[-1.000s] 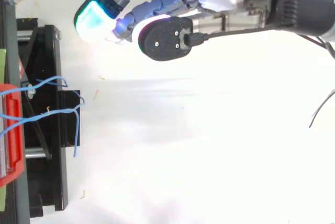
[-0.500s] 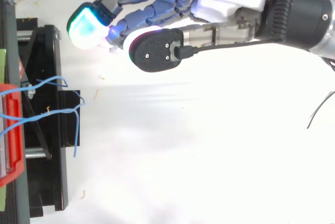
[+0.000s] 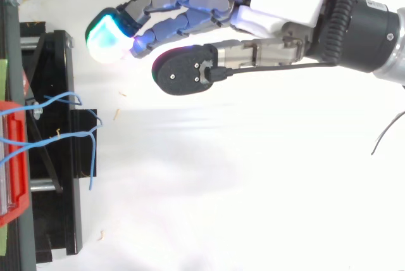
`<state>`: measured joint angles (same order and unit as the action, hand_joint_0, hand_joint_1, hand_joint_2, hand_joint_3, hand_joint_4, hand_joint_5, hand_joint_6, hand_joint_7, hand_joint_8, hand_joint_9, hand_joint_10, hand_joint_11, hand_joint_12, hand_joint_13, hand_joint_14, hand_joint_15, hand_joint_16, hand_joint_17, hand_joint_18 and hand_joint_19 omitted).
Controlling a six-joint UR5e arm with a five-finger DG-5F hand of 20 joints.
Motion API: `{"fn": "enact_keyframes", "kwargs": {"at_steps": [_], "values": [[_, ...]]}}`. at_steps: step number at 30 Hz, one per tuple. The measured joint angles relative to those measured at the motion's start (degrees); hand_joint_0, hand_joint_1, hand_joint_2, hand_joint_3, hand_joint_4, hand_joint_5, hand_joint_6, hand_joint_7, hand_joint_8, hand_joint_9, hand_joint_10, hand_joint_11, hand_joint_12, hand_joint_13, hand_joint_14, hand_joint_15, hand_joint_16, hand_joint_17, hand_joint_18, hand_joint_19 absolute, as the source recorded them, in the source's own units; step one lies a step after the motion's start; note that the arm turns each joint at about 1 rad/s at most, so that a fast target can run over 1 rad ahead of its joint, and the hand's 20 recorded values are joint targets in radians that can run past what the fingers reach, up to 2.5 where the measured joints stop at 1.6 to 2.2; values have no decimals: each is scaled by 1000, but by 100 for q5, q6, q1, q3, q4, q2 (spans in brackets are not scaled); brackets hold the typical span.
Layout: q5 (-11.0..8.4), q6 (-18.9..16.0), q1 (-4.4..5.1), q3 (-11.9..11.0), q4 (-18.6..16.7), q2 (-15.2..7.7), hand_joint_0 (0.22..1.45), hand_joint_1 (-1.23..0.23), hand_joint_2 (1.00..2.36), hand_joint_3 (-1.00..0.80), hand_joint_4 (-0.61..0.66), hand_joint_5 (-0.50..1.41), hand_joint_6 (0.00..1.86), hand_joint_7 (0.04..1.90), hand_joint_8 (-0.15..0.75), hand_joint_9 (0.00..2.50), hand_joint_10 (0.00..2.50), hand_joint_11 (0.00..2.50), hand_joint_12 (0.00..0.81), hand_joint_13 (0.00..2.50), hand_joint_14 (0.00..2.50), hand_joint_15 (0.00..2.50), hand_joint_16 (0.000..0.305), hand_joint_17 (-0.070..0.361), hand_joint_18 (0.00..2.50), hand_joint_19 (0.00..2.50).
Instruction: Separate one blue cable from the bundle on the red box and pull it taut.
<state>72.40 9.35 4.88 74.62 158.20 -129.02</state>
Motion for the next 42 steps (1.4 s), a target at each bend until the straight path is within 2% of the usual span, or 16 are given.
{"fn": "enact_keyframes", "kwargs": {"at_steps": [4,10,14,23,28,32,38,42], "values": [[-66,-42,9,0,64,-1,486,-346,1000,-500,110,-263,501,662,216,415,7,183,403,444,10,281,56,125,236,337],[-290,-52,19,0,81,-3,483,-306,1000,-500,101,-260,501,653,207,416,7,166,401,437,10,274,55,124,216,346],[-311,-152,21,0,102,-136,482,-297,1000,-500,111,-253,501,652,211,435,6,152,401,431,10,272,55,123,208,352],[-386,-361,35,0,-543,-480,484,-296,1000,-500,134,-234,501,652,222,502,6,154,400,443,10,268,54,122,218,341],[-412,-323,34,0,-622,-526,486,-306,1000,-500,159,-212,501,658,228,544,6,159,399,454,11,265,54,121,228,343],[-402,-316,32,0,-671,-704,489,-322,1000,-500,173,-206,501,663,232,557,7,164,400,466,10,269,54,121,237,351],[-428,-383,54,0,-1153,-894,491,-337,1000,-500,189,-198,502,674,236,579,6,161,403,495,10,275,53,120,259,350],[-431,-367,40,0,-1201,-912,491,-342,1000,-500,192,-195,501,676,241,589,7,179,403,502,10,279,54,121,272,351]]}}
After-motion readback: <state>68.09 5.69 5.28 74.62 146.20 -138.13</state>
